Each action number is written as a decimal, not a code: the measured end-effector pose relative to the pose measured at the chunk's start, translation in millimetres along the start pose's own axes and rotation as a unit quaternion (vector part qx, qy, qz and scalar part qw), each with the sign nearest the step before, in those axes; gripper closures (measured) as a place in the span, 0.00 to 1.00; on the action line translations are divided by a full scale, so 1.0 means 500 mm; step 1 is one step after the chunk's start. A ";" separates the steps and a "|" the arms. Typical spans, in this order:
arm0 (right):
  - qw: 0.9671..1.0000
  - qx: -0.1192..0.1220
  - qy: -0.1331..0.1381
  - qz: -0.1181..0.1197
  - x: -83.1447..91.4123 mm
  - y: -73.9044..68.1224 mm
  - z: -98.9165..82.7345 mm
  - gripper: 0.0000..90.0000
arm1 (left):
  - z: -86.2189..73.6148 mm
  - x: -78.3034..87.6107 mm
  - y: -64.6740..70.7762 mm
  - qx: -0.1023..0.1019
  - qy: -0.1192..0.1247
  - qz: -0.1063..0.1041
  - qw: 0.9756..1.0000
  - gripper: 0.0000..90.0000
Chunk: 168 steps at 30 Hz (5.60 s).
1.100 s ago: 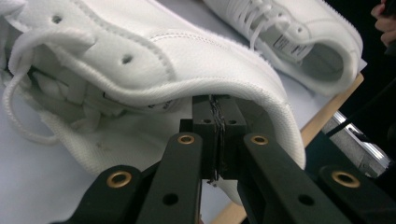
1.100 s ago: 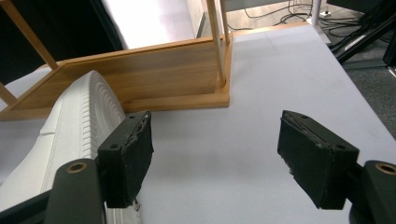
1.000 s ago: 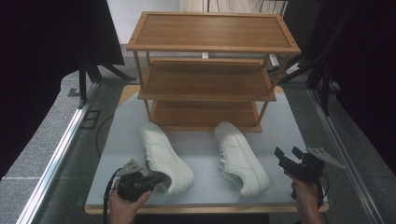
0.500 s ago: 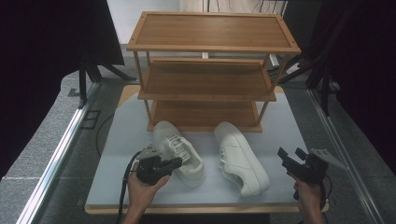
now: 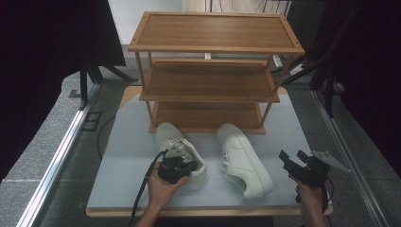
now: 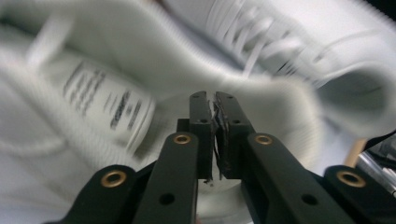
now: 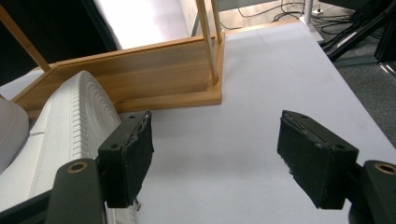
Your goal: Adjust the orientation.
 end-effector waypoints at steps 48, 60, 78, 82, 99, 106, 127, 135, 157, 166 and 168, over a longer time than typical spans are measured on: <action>1.000 0.004 0.000 -0.002 0.004 -0.002 -0.001 0.30 | -0.119 0.155 -0.109 0.047 0.015 -0.035 0.998 0.88; 0.999 0.028 0.003 0.019 0.004 -0.040 0.001 0.30 | -0.085 0.205 -0.059 -0.006 0.092 -0.055 0.994 0.62; 0.985 0.138 0.006 0.105 0.058 -0.187 -0.014 0.61 | -0.067 0.210 -0.078 0.028 0.127 -0.076 0.989 0.53; 0.979 0.163 -0.007 0.126 0.062 -0.220 -0.028 0.66 | -0.062 0.207 -0.075 0.024 0.127 -0.082 0.988 0.53; 0.943 0.259 -0.105 0.180 0.022 -0.307 -0.102 0.92 | -0.063 0.201 -0.069 0.024 0.122 -0.086 0.989 0.51; 0.944 0.261 -0.130 0.154 0.009 -0.283 -0.111 0.95 | -0.064 0.197 -0.066 0.023 0.118 -0.087 0.989 0.51; 0.969 0.174 -0.072 0.160 0.022 -0.184 -0.060 0.98 | -0.069 0.190 -0.066 0.032 0.112 -0.095 0.989 0.51; 0.992 0.099 -0.016 0.074 0.013 -0.074 -0.027 0.93 | -0.070 0.173 -0.063 0.035 0.101 -0.101 0.989 0.51; 0.984 0.133 -0.040 0.115 0.027 -0.134 -0.059 0.89 | -0.076 0.167 -0.066 0.039 0.097 -0.095 0.990 0.50; 0.981 0.136 -0.071 0.122 0.006 -0.106 -0.081 0.98 | -0.078 0.167 -0.071 0.041 0.097 -0.094 0.990 0.50; 0.981 0.134 -0.075 0.120 0.007 -0.098 -0.080 0.99 | -0.078 0.169 -0.071 0.041 0.098 -0.095 0.990 0.50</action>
Point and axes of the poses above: each handheld gripper's, and its own axes: x roughly backward along the jaws, z roughly out of its top, y roughly to its right, the point moved 5 cm from there along -x, roughly forward along the jaws, and after that the axes turned 11 degrees about -y, right-handed, at the moved point
